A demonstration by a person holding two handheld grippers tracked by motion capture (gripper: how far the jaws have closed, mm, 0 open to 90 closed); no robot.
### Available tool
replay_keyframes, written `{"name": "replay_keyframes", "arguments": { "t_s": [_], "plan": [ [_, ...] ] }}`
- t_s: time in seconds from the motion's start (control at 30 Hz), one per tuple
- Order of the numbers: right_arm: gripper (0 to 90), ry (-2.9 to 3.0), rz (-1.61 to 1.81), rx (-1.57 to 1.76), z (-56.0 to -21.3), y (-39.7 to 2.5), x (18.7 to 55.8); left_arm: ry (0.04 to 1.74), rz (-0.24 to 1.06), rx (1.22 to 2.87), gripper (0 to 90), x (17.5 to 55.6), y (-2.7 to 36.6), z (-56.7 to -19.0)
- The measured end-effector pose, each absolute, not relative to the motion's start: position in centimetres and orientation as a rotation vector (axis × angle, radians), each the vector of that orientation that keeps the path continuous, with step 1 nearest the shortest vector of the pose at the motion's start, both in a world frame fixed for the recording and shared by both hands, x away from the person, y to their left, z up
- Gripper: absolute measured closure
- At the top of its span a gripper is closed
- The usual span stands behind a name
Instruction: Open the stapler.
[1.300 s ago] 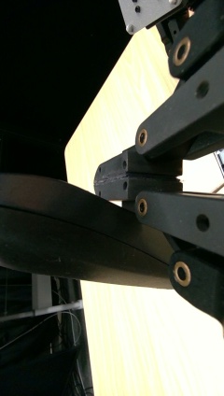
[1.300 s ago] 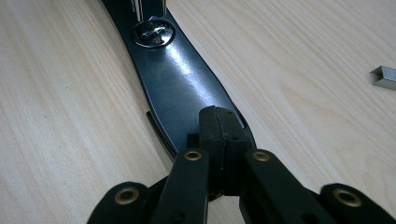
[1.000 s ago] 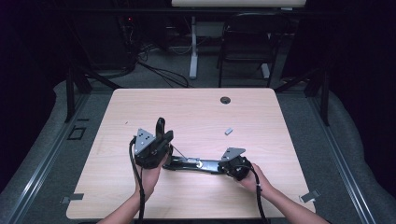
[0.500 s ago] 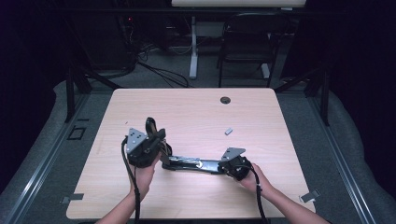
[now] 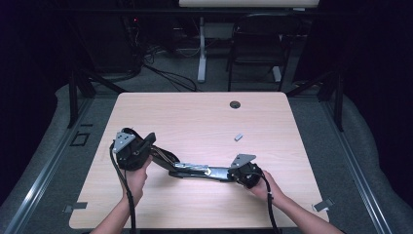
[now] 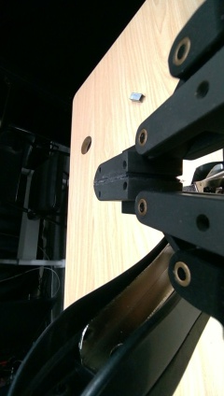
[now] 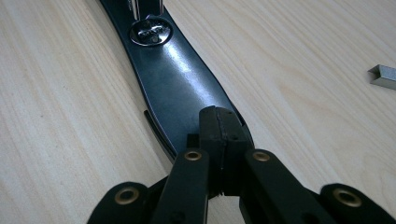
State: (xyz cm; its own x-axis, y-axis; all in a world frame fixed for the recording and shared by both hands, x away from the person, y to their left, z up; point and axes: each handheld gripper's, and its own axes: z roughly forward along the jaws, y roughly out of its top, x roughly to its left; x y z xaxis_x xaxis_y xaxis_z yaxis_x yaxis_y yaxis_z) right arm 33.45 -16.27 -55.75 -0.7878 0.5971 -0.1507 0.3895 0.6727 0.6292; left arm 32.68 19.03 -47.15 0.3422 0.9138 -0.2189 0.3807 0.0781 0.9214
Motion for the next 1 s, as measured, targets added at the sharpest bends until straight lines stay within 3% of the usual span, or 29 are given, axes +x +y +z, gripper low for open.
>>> {"name": "replay_keyframes", "arguments": {
  "t_s": [0.27,0.4,0.53,0.7,1.0],
  "plan": [
    [90.0,2.544,0.840,0.770,-55.7,-16.2,33.5,1.201,0.607,1.518,86.3,32.5,19.0,-46.7],
    [90.0,2.549,0.840,0.766,-55.7,-16.3,33.5,1.162,0.559,1.541,78.5,32.2,18.8,-46.4],
    [88.1,2.556,0.828,0.777,-55.6,-16.2,33.6,1.100,0.494,1.609,65.3,31.6,18.3,-46.0],
    [72.4,2.622,0.771,0.779,-54.9,-16.2,34.3,1.047,0.445,1.689,46.4,31.0,17.7,-45.9],
    [60.3,2.608,0.808,0.848,-53.7,-17.6,35.3,0.998,0.390,1.782,32.1,30.1,17.8,-45.9]
  ]
}}
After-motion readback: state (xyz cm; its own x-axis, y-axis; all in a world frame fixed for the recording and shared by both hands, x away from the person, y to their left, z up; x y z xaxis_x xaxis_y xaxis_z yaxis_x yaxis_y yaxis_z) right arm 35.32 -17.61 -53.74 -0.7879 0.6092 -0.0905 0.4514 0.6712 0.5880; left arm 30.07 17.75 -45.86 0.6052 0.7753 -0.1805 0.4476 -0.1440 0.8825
